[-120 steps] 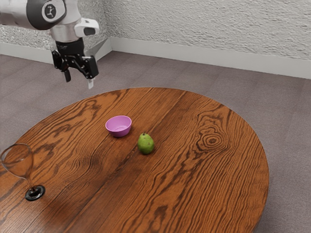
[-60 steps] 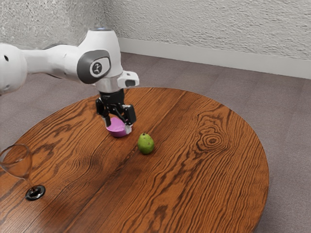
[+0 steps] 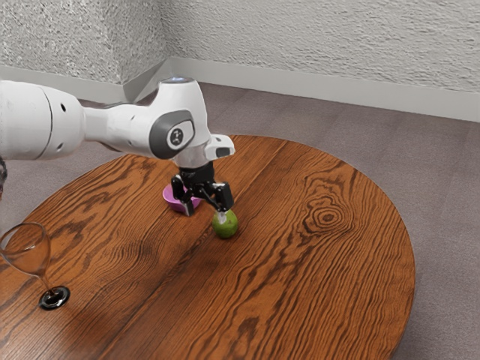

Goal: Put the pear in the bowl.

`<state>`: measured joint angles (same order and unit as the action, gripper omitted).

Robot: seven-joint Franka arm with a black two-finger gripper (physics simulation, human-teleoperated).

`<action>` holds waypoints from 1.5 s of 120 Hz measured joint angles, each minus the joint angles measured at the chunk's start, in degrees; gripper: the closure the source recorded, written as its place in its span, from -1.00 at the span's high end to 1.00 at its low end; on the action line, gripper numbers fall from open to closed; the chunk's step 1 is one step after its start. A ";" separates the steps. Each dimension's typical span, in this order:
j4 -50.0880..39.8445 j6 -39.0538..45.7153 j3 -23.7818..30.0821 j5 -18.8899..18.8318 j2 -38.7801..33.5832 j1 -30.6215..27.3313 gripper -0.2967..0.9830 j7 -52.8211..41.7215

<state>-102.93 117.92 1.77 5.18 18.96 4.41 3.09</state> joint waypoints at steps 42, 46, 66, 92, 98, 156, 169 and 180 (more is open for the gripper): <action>9.11 1.83 -0.26 0.07 9.18 -1.26 0.54 0.99; 9.24 2.00 -0.27 0.07 9.55 -1.61 0.54 1.01; 10.98 2.66 -0.28 0.20 11.90 -2.48 0.54 0.72; 11.18 4.01 -0.11 0.36 13.60 -2.37 0.54 0.40; 11.95 4.32 -0.10 0.36 14.12 -2.38 0.54 0.32; 13.62 6.44 -0.10 1.08 16.85 -2.28 0.54 -0.20; 13.67 6.55 -0.10 1.09 17.07 -2.36 0.54 -0.27; 13.70 6.64 -0.10 1.08 17.25 -2.38 0.54 -0.32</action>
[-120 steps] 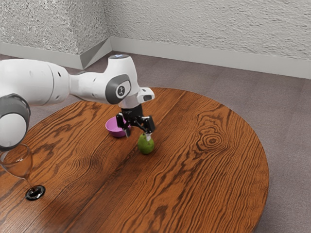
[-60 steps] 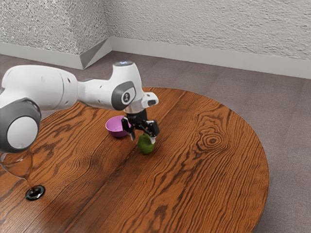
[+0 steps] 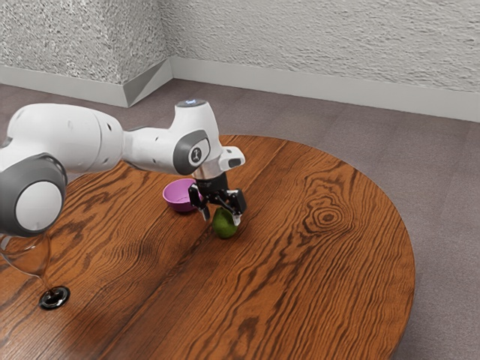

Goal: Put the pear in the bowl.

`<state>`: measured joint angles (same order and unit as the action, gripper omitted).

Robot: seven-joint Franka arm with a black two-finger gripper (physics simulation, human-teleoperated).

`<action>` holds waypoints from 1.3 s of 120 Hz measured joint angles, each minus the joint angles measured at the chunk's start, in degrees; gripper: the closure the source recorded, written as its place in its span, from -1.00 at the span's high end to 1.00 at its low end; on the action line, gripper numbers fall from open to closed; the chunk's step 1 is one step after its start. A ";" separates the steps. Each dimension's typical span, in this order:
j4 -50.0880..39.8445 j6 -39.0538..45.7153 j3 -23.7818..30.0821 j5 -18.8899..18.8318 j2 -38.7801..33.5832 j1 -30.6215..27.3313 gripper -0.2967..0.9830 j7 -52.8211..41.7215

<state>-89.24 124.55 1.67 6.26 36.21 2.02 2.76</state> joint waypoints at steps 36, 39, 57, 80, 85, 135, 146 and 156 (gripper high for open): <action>0.42 0.13 0.00 0.02 0.61 -0.10 0.54 -0.12; 0.56 0.22 0.00 0.03 0.79 -0.09 0.54 -0.13; 0.98 0.81 0.02 0.03 1.35 -0.09 0.54 -0.20; 1.69 1.33 0.00 0.03 2.07 -0.08 0.54 -0.28; 1.90 1.42 0.02 0.04 2.33 -0.09 0.54 -0.29; 2.12 2.31 0.04 0.07 3.12 -0.09 0.54 -0.39; 2.05 2.39 0.01 0.47 3.12 -0.09 0.54 -0.40; 1.96 2.43 0.00 0.66 3.12 -0.09 0.53 -0.41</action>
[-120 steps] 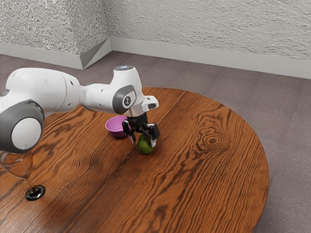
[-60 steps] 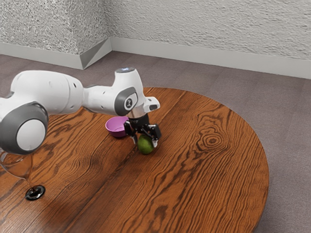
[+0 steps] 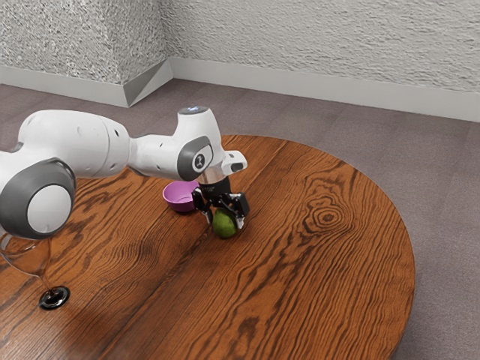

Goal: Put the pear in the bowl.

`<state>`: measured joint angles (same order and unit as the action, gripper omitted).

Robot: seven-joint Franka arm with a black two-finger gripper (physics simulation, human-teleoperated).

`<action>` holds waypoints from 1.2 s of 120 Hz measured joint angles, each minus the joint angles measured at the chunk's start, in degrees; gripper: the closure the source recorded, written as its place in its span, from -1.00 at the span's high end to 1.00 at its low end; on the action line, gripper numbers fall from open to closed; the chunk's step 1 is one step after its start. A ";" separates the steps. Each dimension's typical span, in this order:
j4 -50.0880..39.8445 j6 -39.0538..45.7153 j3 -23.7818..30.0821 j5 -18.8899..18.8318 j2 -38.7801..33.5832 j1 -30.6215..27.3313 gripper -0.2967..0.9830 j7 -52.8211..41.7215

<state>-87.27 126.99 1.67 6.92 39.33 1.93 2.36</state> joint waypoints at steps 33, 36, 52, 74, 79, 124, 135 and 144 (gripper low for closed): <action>-0.03 0.07 0.00 -0.02 -0.23 0.09 0.22 -0.02; -0.03 0.08 0.00 -0.06 -0.24 0.09 0.20 -0.01; -0.03 0.12 0.00 -0.35 -0.34 0.09 0.12 0.11; -0.03 0.19 0.00 -0.76 -0.36 0.09 0.05 0.51; -0.03 0.20 0.00 -0.83 -0.37 0.09 0.04 0.62; -0.04 0.28 -0.01 -1.22 -0.45 0.27 -0.02 1.57; 0.00 0.29 -0.01 -1.28 -0.45 0.27 -0.04 1.78; -0.03 0.30 -0.01 -1.32 -0.50 0.24 -0.05 1.95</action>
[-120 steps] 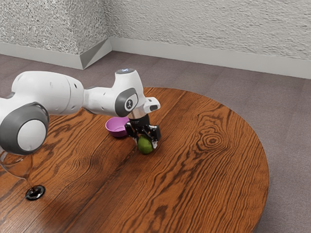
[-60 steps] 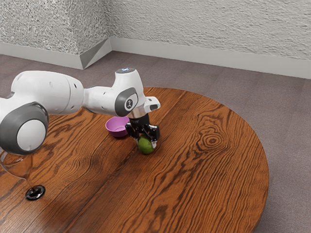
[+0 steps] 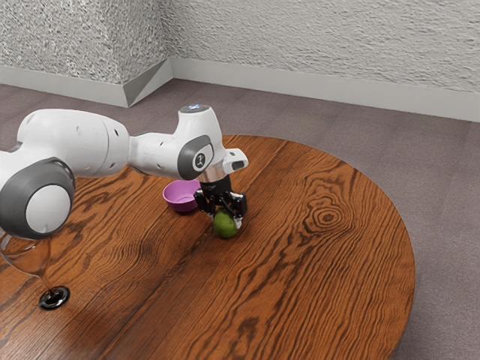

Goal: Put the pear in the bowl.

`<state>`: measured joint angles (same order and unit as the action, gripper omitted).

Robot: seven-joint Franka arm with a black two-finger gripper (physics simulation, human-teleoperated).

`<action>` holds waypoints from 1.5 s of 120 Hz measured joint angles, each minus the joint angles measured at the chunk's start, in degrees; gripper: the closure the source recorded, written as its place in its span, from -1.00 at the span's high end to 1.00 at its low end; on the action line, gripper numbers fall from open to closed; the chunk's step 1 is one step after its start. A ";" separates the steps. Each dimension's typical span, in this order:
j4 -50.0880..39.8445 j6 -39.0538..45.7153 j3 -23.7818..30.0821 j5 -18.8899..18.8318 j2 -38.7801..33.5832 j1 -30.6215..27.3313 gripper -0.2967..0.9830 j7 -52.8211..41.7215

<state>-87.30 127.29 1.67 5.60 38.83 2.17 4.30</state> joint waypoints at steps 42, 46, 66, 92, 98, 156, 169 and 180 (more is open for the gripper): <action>-0.02 0.07 -0.03 -0.76 -1.03 0.09 -0.15 1.11; -0.05 0.07 -0.12 -0.81 -1.42 0.08 -0.12 1.18; -0.27 -0.63 -1.98 -0.99 -6.10 -0.24 -0.11 1.36; 0.41 -3.96 -4.29 -0.90 -9.51 -8.31 -0.09 0.73; 2.48 -4.39 -3.89 -0.75 -7.86 -9.46 -0.08 0.47; 12.23 -5.10 -1.73 0.39 0.97 -11.33 0.19 -1.76; 12.04 -5.14 -1.79 0.65 0.46 -11.17 0.32 -2.37; 11.70 -5.20 -1.87 0.65 -0.08 -11.00 0.40 -2.81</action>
<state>-75.60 122.09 -0.21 6.25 38.76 -8.83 1.49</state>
